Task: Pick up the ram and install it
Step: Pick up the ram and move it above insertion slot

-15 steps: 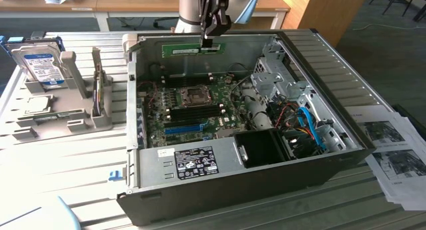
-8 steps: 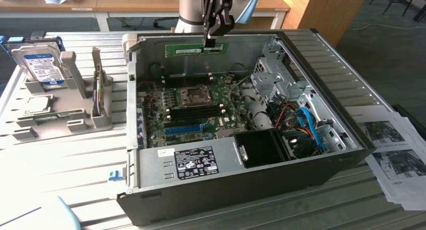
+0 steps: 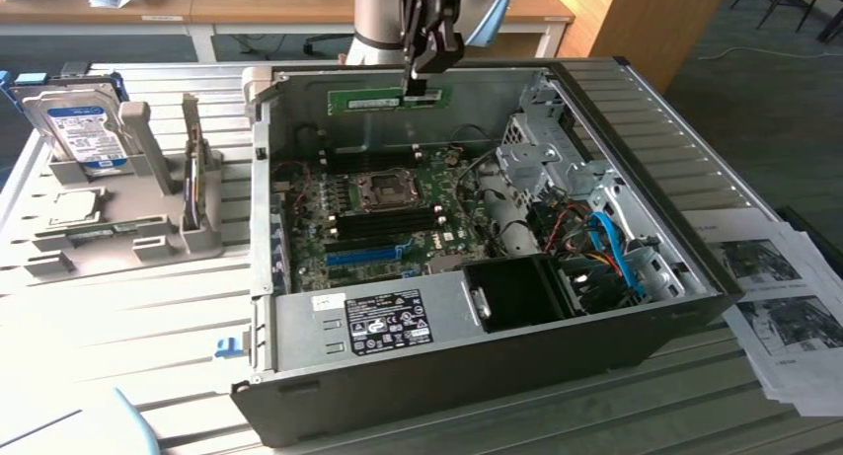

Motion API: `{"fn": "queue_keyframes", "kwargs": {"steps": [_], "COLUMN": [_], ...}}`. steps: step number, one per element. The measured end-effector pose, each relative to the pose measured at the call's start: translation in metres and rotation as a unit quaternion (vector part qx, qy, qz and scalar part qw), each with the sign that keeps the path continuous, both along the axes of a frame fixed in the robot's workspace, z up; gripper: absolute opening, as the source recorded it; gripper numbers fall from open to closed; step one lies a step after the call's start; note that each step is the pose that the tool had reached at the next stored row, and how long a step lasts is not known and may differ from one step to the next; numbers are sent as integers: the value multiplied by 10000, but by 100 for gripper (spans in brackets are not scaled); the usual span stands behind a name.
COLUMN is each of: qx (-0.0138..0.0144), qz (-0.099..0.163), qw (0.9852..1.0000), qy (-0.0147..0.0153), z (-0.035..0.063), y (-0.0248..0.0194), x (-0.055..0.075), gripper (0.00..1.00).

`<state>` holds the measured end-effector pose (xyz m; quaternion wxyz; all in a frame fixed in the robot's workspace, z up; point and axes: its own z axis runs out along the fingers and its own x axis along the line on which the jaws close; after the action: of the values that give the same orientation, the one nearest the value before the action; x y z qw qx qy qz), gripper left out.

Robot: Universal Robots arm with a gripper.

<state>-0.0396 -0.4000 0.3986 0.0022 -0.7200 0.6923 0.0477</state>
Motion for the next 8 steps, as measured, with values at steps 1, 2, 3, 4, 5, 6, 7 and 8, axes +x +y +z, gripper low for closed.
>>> {"fn": "queue_keyframes", "kwargs": {"steps": [1,2,3,4,5,6,7,8], "qx": [1,0,0,1,0,1,0,0], "qz": [0,0,0,0,0,0,0,0], "qw": [10000,10000,10000,10000,10000,10000,10000,10000], "qy": [-1,-2,-3,-4,-5,-7,-8,-9], "z": [-9,-18,-28,-38,-49,-61,-73,-85], "y": [0,0,0,0,0,0,0,0], "x": [0,0,0,0,0,0,0,0], "gripper": [11,11,11,11,11,11,11,11]}}
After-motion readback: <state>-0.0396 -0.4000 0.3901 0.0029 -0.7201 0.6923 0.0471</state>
